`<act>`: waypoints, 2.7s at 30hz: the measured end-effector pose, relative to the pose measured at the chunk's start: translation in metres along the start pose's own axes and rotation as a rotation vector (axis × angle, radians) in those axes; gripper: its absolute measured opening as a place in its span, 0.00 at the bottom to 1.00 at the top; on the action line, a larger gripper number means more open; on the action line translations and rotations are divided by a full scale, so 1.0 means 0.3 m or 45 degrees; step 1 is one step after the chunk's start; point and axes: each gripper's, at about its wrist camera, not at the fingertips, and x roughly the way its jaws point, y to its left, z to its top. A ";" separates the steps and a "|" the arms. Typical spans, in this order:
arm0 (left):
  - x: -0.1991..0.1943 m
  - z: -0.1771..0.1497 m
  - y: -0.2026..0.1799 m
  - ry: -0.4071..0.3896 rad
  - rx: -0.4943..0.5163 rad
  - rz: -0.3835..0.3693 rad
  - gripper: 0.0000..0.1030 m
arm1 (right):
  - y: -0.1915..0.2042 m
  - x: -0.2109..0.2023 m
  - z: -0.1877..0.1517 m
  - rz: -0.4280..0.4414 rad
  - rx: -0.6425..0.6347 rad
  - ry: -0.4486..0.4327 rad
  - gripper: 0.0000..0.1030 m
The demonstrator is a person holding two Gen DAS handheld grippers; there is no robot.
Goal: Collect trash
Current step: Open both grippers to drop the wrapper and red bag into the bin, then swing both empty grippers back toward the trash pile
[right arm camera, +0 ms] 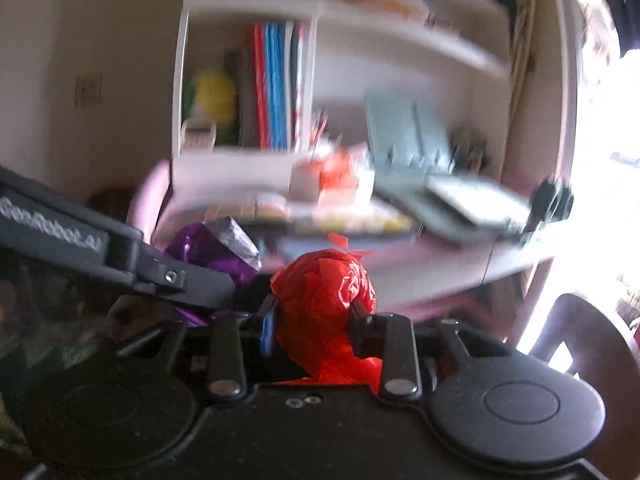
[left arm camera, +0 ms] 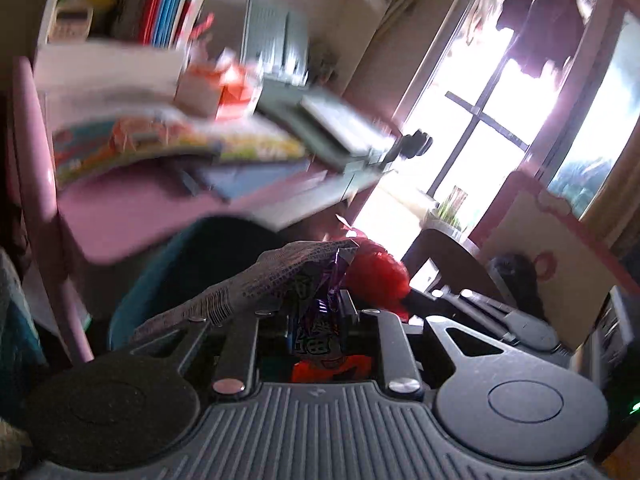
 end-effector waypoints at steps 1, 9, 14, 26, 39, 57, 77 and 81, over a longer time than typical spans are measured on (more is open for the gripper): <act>0.025 -0.011 0.008 0.028 0.016 0.021 0.18 | -0.002 0.012 -0.007 0.026 -0.007 0.037 0.33; 0.107 -0.078 0.036 0.188 0.073 0.112 0.24 | 0.056 0.051 -0.054 0.098 -0.153 0.239 0.35; 0.099 -0.103 0.035 0.189 0.089 0.136 0.44 | 0.072 0.026 -0.074 0.078 -0.180 0.260 0.40; -0.059 -0.122 -0.041 0.072 0.178 0.132 0.66 | 0.051 -0.129 -0.058 0.055 -0.105 0.186 0.51; -0.421 -0.246 -0.037 -0.071 0.218 0.252 0.68 | 0.252 -0.349 -0.034 0.228 -0.100 0.101 0.55; -0.839 -0.566 0.327 -0.132 0.073 0.528 0.80 | 0.681 -0.398 -0.171 0.571 -0.132 0.157 0.57; -0.756 -1.043 1.160 -0.003 -0.378 0.841 1.00 | 1.216 0.132 -0.642 0.745 -0.224 0.461 0.67; -0.677 -1.194 1.338 0.051 -0.567 0.965 1.00 | 1.308 0.277 -0.780 0.754 -0.242 0.571 0.67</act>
